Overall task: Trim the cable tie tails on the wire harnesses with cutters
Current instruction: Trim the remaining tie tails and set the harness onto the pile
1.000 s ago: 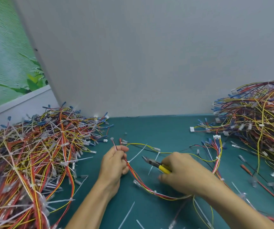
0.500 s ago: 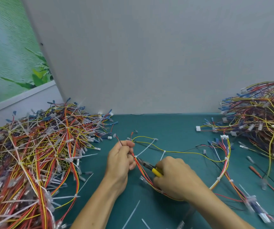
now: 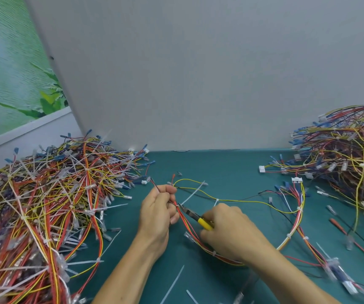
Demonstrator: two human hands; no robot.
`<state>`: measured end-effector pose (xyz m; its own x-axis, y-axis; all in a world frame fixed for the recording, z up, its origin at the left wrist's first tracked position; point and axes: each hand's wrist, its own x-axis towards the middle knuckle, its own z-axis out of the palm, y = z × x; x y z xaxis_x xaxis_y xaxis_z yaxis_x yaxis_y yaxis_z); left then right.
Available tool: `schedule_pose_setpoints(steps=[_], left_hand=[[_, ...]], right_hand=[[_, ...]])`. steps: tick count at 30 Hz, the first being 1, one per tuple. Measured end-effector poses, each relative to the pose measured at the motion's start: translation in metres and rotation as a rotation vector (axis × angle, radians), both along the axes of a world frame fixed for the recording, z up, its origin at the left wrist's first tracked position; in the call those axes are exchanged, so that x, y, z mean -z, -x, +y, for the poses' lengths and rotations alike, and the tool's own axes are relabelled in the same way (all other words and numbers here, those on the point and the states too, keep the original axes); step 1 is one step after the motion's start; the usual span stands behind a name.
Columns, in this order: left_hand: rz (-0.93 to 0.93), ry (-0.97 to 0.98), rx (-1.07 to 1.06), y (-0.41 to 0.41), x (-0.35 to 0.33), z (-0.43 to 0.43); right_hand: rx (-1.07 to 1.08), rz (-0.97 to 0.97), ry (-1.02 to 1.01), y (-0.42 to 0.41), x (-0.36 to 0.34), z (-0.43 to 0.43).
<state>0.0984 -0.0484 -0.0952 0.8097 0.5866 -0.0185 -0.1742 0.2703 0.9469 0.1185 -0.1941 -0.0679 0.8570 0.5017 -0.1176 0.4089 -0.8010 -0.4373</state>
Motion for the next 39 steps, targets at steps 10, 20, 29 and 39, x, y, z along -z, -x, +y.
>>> schedule_pose_setpoints(steps=[10,20,29,39], left_hand=[[-0.010,0.023,-0.008,0.001,-0.004,-0.002],[-0.014,0.009,-0.018,0.001,-0.004,-0.002],[-0.010,0.009,-0.022,0.001,-0.001,-0.003],[-0.219,-0.819,-0.362,0.015,-0.023,0.032]], right_hand=[[0.011,0.056,-0.063,-0.001,0.001,-0.001],[0.019,0.061,-0.060,-0.002,-0.003,-0.005],[0.002,0.009,-0.037,0.000,-0.001,-0.004],[-0.039,-0.369,0.255,0.010,0.008,0.001]])
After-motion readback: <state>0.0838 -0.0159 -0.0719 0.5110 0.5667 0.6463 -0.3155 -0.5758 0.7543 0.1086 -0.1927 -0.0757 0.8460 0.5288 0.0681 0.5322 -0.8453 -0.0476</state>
